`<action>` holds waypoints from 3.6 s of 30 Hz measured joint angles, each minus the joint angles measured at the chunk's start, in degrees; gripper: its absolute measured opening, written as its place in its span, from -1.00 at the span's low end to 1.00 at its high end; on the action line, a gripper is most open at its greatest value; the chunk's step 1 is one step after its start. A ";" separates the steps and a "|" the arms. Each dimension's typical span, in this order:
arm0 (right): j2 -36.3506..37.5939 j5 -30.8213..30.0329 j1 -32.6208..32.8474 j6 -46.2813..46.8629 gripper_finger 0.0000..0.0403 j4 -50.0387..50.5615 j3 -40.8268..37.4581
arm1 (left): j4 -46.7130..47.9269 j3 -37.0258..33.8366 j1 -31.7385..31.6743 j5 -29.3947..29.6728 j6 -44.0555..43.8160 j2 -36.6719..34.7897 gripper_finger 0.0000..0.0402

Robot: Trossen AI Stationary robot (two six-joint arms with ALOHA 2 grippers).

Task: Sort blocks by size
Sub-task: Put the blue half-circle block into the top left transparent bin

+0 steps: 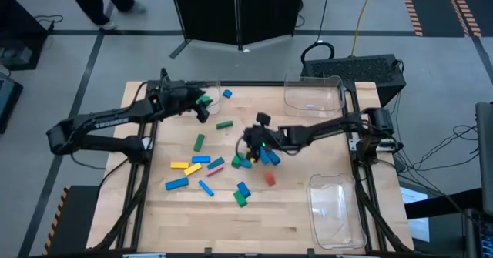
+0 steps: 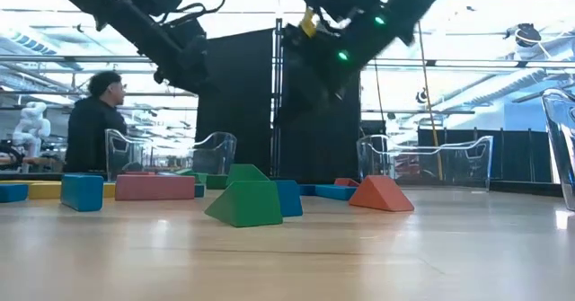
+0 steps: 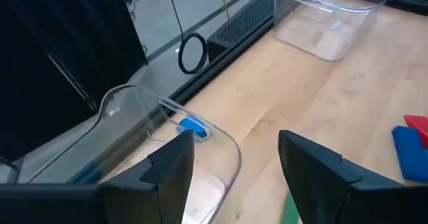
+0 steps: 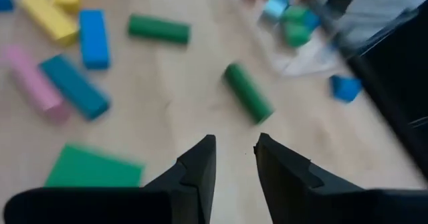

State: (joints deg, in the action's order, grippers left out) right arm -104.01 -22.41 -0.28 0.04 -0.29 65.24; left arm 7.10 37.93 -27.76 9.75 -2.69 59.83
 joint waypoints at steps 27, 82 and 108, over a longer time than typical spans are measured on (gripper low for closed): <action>-17.75 19.76 -24.20 -1.90 0.17 17.31 29.27 | -0.14 -1.75 9.56 13.08 -3.47 -11.97 0.09; -44.52 58.03 -39.40 -10.74 -1.00 31.30 63.72 | -2.41 -1.75 9.26 20.99 1.69 -18.73 0.09; -44.40 46.45 -35.25 -18.65 -1.00 32.98 65.41 | -7.95 -1.42 7.34 20.78 1.45 -10.26 0.09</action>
State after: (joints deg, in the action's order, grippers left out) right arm -148.40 24.03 -35.53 -18.61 32.69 130.65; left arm -0.85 36.51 -20.42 30.52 -1.23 49.57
